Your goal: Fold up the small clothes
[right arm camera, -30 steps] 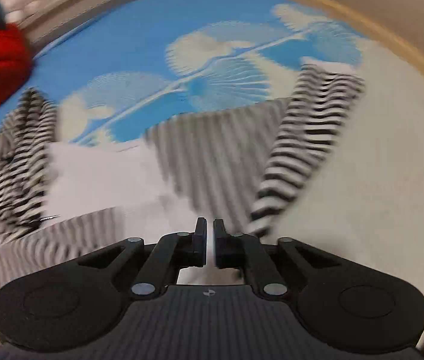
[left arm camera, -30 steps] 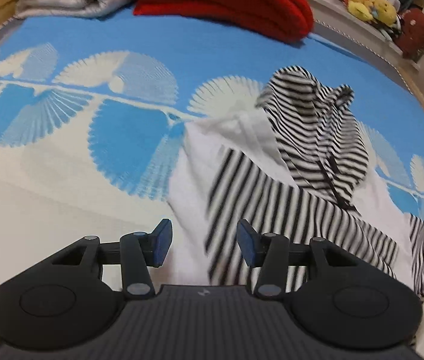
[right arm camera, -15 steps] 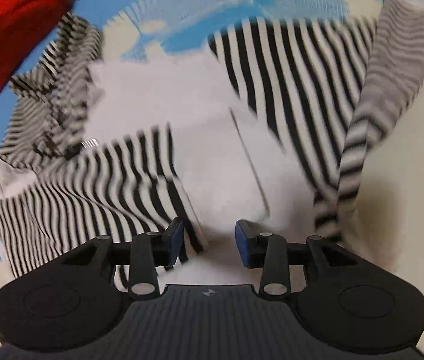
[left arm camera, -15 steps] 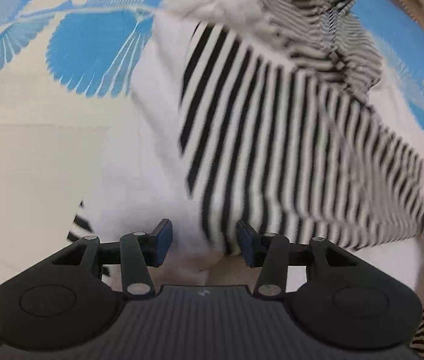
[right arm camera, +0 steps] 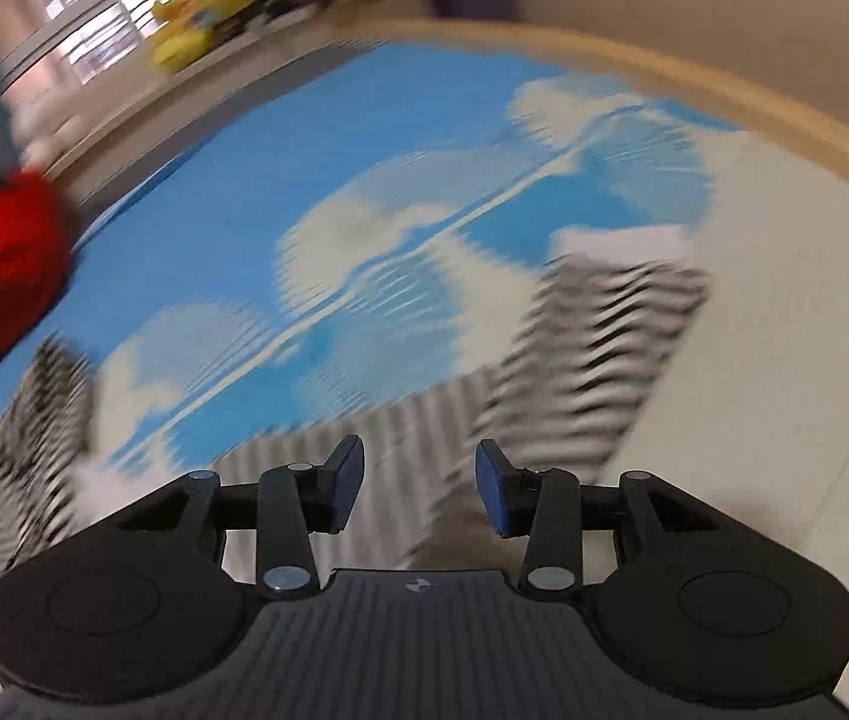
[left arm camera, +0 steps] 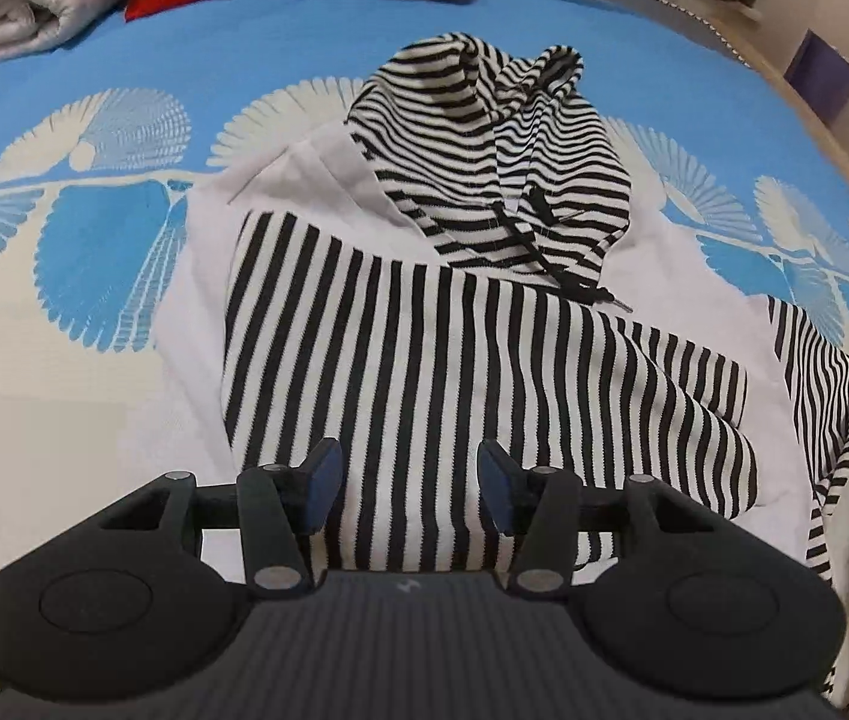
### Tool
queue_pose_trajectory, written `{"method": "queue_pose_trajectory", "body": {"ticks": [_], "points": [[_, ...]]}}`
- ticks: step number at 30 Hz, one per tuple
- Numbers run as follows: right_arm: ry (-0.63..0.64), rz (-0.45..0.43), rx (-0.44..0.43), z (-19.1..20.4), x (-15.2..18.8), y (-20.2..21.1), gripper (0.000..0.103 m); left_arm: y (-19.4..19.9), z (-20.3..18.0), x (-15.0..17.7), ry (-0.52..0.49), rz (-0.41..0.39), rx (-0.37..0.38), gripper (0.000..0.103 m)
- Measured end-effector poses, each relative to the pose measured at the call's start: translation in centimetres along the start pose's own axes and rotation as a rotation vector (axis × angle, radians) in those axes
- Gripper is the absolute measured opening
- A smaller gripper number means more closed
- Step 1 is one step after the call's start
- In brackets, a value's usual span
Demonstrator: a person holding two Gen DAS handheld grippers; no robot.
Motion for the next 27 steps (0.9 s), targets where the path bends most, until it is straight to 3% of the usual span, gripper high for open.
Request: {"method": "queue_pose_trajectory", "body": {"ticks": [4, 9, 15, 16, 17, 18, 19, 24, 26, 27], "points": [[-0.062, -0.028, -0.022, -3.7, -3.3, -2.9, 0.044, 0.0, 0.1, -0.2, 0.008, 0.002, 0.006, 0.056], [-0.076, 0.001, -0.091, -4.2, -5.0, -6.1, 0.043, -0.5, 0.7, -0.4, 0.019, 0.015, -0.002, 0.056], [-0.076, 0.029, 0.045, -4.3, -5.4, -8.6, 0.043, -0.6, 1.7, -0.7, 0.033, 0.021, -0.010, 0.056], [-0.075, 0.029, 0.065, -4.4, -5.3, -8.9, 0.040, -0.6, 1.8, -0.7, 0.035, 0.021, -0.010, 0.056], [-0.064, 0.019, 0.078, -4.4, -5.2, -9.1, 0.029, -0.5, 2.0, -0.7, 0.036, 0.020, -0.010, 0.056], [-0.042, 0.005, 0.108, -4.2, -5.3, -9.1, 0.020, -0.4, 2.2, -0.8, 0.039, 0.019, -0.010, 0.056], [-0.027, -0.004, 0.130, -4.1, -5.4, -9.1, 0.003, -0.4, 2.4, -0.8, 0.043, 0.018, -0.010, 0.056], [-0.042, -0.169, 0.157, -1.9, -6.0, -4.6, 0.002, 0.7, 4.0, -0.8, 0.082, 0.000, 0.001, 0.056], [0.035, -0.255, 0.117, 1.5, -5.4, -1.7, 0.002, 1.3, 4.8, -0.8, 0.104, -0.013, 0.005, 0.056], [0.108, -0.302, 0.055, 4.3, -4.4, 0.2, 0.002, 1.6, 5.3, -0.9, 0.117, -0.019, 0.008, 0.056]]}}
Point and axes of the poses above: each gripper's, at about its wrist camera, not at the fingertips, and y roughly against the way its jaws point, z to its left, x to its underside, the point moved 2 cm from there along -y, roughly the way its jaws point, and after that the axes turned 12 degrees about z, right-handed, at the moved point
